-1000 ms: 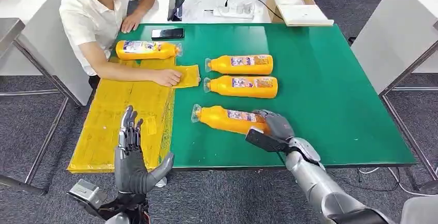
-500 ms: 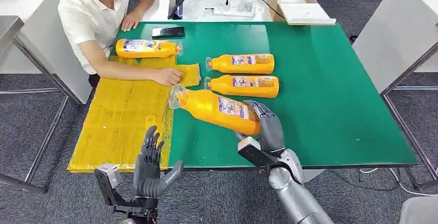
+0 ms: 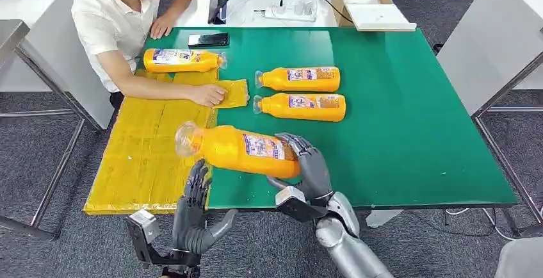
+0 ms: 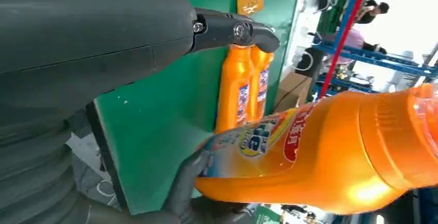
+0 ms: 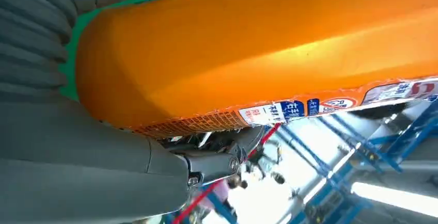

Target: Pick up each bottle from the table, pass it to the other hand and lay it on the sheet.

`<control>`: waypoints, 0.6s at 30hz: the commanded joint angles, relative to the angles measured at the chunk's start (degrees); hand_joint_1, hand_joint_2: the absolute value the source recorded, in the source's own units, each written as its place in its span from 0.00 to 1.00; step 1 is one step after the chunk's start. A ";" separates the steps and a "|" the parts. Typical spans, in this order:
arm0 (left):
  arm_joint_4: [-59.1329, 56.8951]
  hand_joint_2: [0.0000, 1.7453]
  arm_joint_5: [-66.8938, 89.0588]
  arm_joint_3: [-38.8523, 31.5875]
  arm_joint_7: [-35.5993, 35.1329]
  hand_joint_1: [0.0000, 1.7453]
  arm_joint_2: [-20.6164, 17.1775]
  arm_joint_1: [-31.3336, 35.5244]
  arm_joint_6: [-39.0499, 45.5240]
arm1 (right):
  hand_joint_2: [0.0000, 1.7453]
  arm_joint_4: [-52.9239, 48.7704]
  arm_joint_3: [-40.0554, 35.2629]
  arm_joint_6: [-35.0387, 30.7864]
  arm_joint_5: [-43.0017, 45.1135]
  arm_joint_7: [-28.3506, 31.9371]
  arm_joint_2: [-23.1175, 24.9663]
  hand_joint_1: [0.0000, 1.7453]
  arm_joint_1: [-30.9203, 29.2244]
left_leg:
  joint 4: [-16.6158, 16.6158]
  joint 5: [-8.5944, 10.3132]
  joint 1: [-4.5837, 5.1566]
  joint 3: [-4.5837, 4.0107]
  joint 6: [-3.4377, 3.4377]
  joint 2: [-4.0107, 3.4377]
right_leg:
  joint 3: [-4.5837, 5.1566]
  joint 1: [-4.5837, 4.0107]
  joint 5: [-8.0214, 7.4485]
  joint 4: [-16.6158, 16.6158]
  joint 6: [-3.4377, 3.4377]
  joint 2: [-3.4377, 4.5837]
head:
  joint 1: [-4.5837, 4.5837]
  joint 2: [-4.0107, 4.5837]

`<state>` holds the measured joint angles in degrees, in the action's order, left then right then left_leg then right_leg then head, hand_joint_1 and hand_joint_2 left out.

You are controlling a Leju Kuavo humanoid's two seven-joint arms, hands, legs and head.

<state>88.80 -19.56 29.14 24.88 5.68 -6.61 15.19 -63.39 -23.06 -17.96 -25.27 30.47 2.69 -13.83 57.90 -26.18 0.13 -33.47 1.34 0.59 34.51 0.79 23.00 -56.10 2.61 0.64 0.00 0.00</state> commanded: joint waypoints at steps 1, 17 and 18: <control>0.60 1.00 -3.10 -3.86 3.41 0.00 1.53 2.55 -2.22 | 1.00 9.12 -12.09 2.62 1.60 4.54 4.46 1.00 1.91 | -0.12 -0.08 -0.10 0.35 -0.15 -0.09 | -0.32 -0.12 0.08 0.11 -0.16 -0.01 | 0.00 0.02; 3.63 1.00 -12.57 -3.45 2.02 1.00 1.65 2.58 -16.72 | 1.00 13.56 -16.28 4.44 6.27 8.33 6.30 1.00 1.25 | -0.06 -0.03 -0.09 0.09 -0.07 -0.01 | -0.08 -0.09 0.06 0.05 -0.10 -0.07 | -0.02 0.02; 3.06 1.00 -11.93 -3.51 2.36 1.00 1.79 2.72 -16.84 | 1.00 14.08 -15.98 5.12 6.68 8.51 6.47 1.00 1.05 | -0.10 -0.05 -0.12 0.21 -0.11 0.02 | -0.21 -0.12 0.09 0.08 -0.14 -0.13 | 0.00 0.00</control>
<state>91.71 -32.50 25.86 26.73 7.80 -6.34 1.62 -57.40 -35.78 -15.39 -19.61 37.86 8.85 -11.14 57.89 -26.18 0.09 -33.51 1.34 0.56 34.59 0.76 23.02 -56.09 2.59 0.64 0.00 0.00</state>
